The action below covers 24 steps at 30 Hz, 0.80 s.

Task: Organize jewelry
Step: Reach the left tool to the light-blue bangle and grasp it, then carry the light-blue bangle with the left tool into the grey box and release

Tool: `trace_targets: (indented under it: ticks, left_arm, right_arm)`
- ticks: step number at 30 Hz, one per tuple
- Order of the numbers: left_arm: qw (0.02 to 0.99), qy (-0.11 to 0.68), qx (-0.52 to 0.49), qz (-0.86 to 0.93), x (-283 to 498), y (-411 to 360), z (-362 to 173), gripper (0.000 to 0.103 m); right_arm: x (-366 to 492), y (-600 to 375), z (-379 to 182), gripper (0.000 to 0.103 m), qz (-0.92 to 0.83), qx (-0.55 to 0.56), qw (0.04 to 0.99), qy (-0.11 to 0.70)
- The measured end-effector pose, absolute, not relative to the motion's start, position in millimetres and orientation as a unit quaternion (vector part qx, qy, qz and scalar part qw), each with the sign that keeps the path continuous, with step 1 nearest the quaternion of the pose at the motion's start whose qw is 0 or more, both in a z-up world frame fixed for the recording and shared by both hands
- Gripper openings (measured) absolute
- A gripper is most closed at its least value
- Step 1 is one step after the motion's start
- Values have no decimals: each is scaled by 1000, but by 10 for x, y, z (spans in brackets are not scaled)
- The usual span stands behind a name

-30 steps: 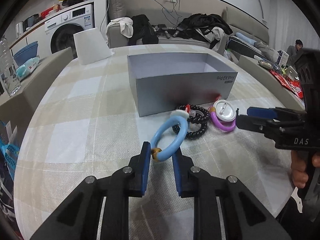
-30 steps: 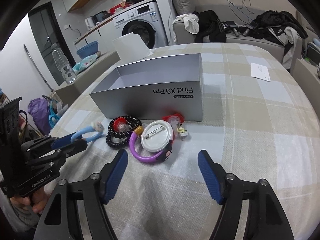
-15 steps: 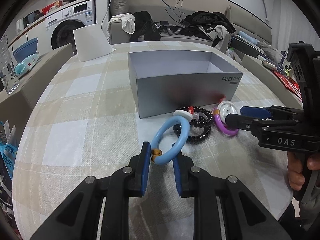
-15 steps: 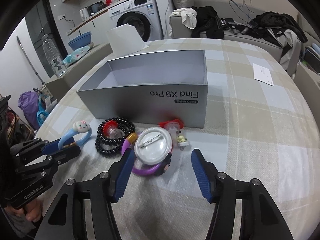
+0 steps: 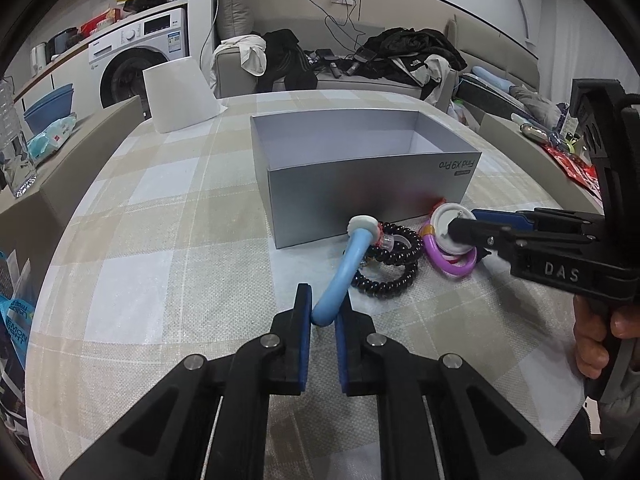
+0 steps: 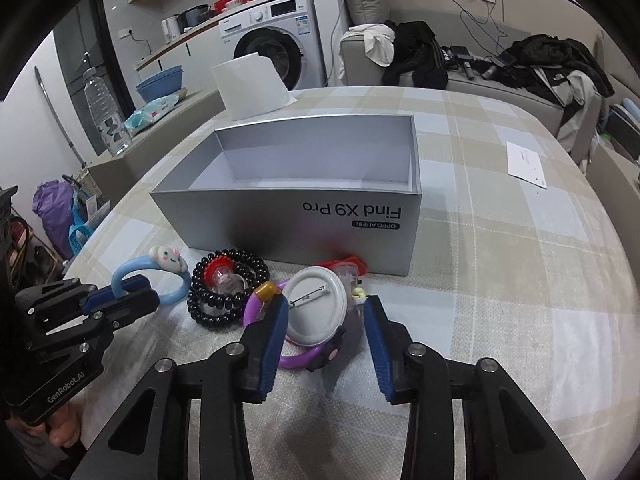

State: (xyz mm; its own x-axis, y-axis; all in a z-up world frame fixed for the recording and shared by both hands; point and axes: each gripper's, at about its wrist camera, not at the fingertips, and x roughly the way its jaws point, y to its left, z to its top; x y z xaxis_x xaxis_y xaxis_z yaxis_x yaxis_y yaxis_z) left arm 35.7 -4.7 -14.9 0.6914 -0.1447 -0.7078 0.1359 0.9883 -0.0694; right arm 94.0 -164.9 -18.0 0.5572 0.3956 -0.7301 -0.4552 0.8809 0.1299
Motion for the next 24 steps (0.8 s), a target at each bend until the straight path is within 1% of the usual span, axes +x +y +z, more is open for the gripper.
trace_targets:
  ticks: [2, 5, 7, 13, 15, 16, 17, 23, 24]
  left_arm:
    - [921, 382, -7, -76, 332, -49, -140, 6]
    - [923, 378, -7, -76, 302, -45, -133, 6]
    - [923, 378, -7, -75, 308, -51, -134, 6]
    - [924, 375, -10, -73, 318, -50, -122, 6]
    - [924, 375, -11, -73, 318, -49, -121, 6]
    - [924, 375, -11, -73, 317, -53, -121, 6]
    - [924, 375, -12, -74, 319, -52, -120, 6]
    - [924, 373, -19, -78, 318, -32, -110, 6]
    - [925, 371, -21, -79, 315, -24, -106, 6]
  right_arm:
    - [939, -1678, -160, 14, 236, -33, 885, 399]
    - [907, -1765, -117, 5, 249, -14, 889, 383]
    - [903, -1787, -107, 5, 252, -10, 889, 382]
    - [923, -1794, -106, 8, 252, -10, 886, 389]
    - [929, -1795, -113, 19, 254, -6, 883, 394]
    - [933, -1797, -117, 29, 255, -3, 882, 396]
    - [933, -1798, -123, 33, 254, -2, 882, 397]
    - [950, -1634, -160, 36, 254, -38, 881, 397]
    - [948, -1600, -153, 34, 250, -48, 883, 395]
